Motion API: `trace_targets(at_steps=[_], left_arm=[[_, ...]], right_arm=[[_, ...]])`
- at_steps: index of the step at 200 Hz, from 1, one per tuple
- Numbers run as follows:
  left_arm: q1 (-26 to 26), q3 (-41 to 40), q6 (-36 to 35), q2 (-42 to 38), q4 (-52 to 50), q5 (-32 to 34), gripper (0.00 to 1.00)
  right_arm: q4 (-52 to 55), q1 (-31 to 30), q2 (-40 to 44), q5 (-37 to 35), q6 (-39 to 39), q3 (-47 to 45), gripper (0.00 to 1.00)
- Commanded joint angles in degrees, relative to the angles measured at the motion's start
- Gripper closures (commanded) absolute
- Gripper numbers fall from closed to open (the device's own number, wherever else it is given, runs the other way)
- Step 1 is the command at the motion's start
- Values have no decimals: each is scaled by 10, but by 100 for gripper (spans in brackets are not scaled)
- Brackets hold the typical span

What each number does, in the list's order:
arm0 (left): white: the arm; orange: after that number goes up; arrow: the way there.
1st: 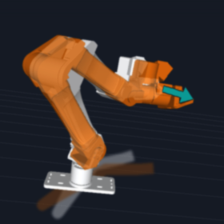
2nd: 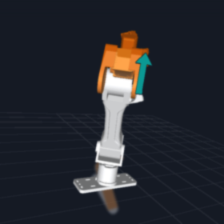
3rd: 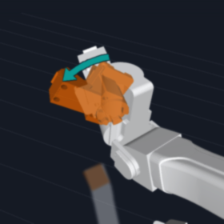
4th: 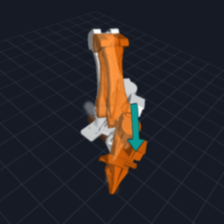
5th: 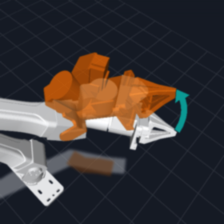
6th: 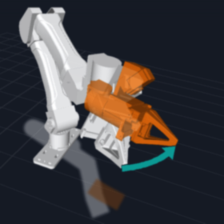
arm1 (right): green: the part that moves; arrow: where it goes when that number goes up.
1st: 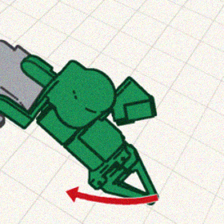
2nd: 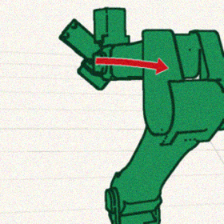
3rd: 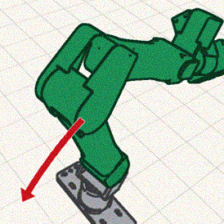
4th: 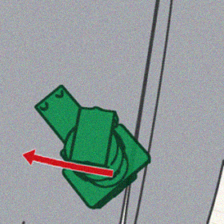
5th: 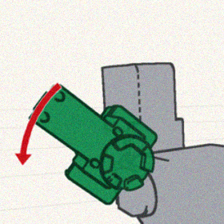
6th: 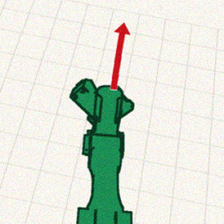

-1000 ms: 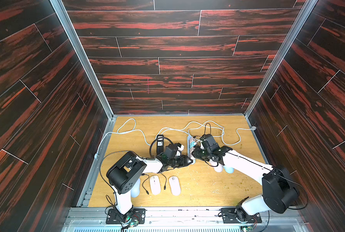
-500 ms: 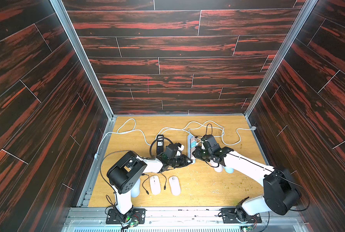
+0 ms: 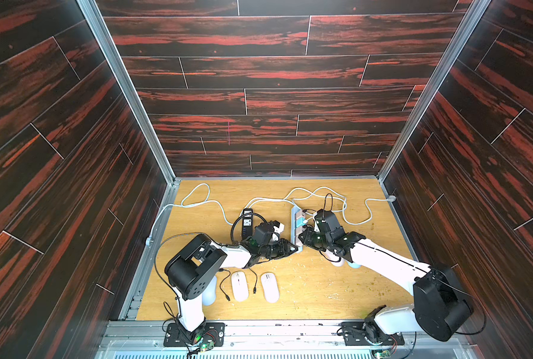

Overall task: Unplug the wireless mouse
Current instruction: Remove the plug from the socket.

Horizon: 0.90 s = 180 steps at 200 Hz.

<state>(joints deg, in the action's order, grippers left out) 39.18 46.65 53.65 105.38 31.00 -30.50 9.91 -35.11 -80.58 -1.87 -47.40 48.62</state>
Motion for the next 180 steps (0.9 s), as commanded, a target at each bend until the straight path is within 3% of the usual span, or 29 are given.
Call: trace_targets(at_steps=[1,20,56,103,151,180], left_arm=[[-30,-6,8,-15,14,48,100],[-32,-7,9,-15,13,50,100],[-34,-6,6,-14,4,56,100],[-35,-10,8,-12,2,63,100],[-39,-13,5,-11,-6,68,100],[-40,-14,8,-10,-4,69,100]], right_arm=[[24,-2,36,-34,15,-2,100],[29,-2,45,-43,16,-7,100],[-51,0,62,44,17,-34,100],[69,-6,64,-86,32,9,100],[-35,19,94,48,13,-39,100],[-15,20,95,18,14,-32,100]])
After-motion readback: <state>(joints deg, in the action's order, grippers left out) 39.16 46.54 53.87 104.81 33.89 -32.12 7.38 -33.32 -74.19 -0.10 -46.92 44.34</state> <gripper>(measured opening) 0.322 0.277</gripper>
